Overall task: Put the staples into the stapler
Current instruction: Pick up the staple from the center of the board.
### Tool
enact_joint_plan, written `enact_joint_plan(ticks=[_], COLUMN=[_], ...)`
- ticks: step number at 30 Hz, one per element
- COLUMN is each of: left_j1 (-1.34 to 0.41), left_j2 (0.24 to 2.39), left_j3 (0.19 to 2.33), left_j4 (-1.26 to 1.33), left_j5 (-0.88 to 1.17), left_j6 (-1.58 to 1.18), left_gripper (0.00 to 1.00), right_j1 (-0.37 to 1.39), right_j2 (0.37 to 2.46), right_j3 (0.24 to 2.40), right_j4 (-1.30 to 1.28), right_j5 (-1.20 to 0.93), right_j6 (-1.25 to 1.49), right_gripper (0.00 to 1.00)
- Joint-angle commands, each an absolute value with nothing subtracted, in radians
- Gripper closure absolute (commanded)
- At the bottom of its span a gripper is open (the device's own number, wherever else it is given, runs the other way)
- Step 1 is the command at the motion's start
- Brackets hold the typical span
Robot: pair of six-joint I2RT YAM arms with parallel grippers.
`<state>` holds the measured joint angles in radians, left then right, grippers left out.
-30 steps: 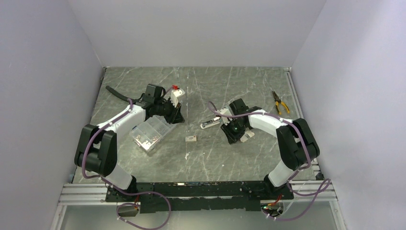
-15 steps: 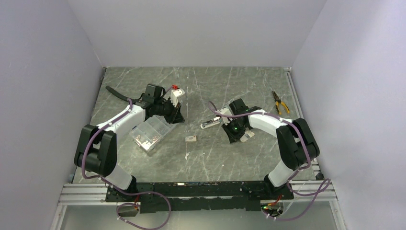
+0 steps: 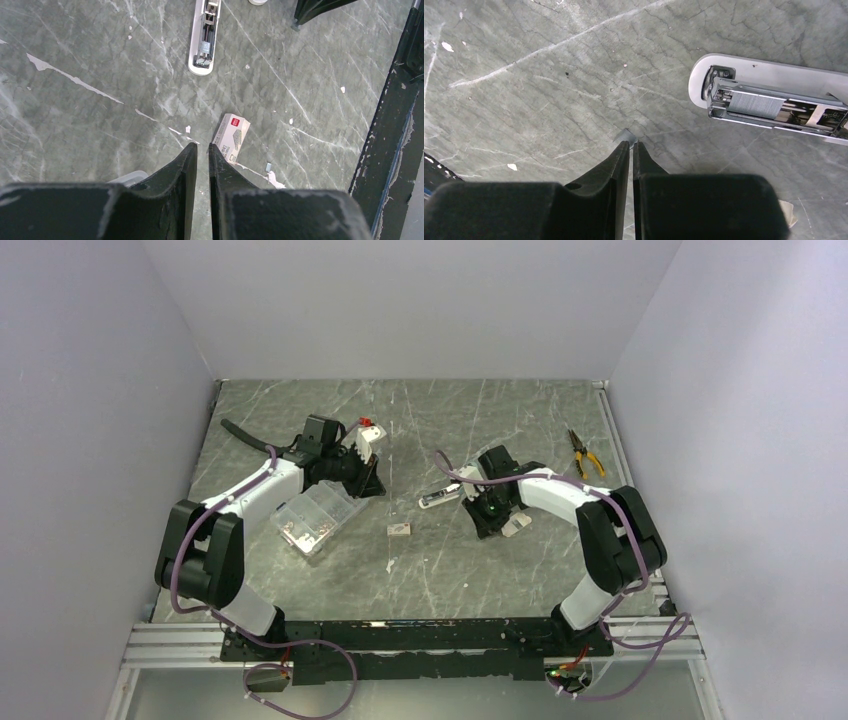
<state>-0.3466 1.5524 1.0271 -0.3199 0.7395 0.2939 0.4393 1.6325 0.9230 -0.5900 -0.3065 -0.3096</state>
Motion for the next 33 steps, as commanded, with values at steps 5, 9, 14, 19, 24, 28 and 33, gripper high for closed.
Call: enact_joint_plan(ticks=[5, 9, 14, 19, 24, 28, 33], left_j1=[-0.342, -0.342, -0.342, -0.342, -0.343, -0.345, -0.436], left_j2=[1.520, 1.517, 1.518, 1.519, 1.522, 1.498, 1.492], left_j3=[1.048, 1.044, 1.044, 1.046, 1.041, 1.022, 1.130], left_j4=[-0.313, -0.309, -0.308, -0.308, -0.281, -0.222, -0.441], left_j5=[0.769, 0.766, 0.766, 0.762, 0.787, 0.926, 1.078], left_j6=[0.312, 0.314, 0.316, 0.320, 0.317, 0.370, 0.694], left_gripper=[0.80, 0.80, 0.80, 0.81, 0.81, 0.78, 0.72], right_j1=[0.442, 0.443, 0.442, 0.440, 0.440, 0.426, 0.425], right_j2=[1.648, 1.651, 1.650, 1.632, 1.599, 1.575, 1.603], right_j3=[0.967, 0.965, 0.968, 0.966, 0.967, 1.028, 1.146], right_j4=[-0.586, -0.584, -0.583, -0.575, -0.561, -0.584, -0.632], right_j5=[-0.326, -0.326, -0.339, -0.357, -0.371, -0.513, -0.759], right_j6=[-0.295, -0.291, -0.296, -0.307, -0.321, -0.340, -0.349], right_gripper=[0.92, 0.92, 0.95, 1.00, 1.00, 1.00, 1.00])
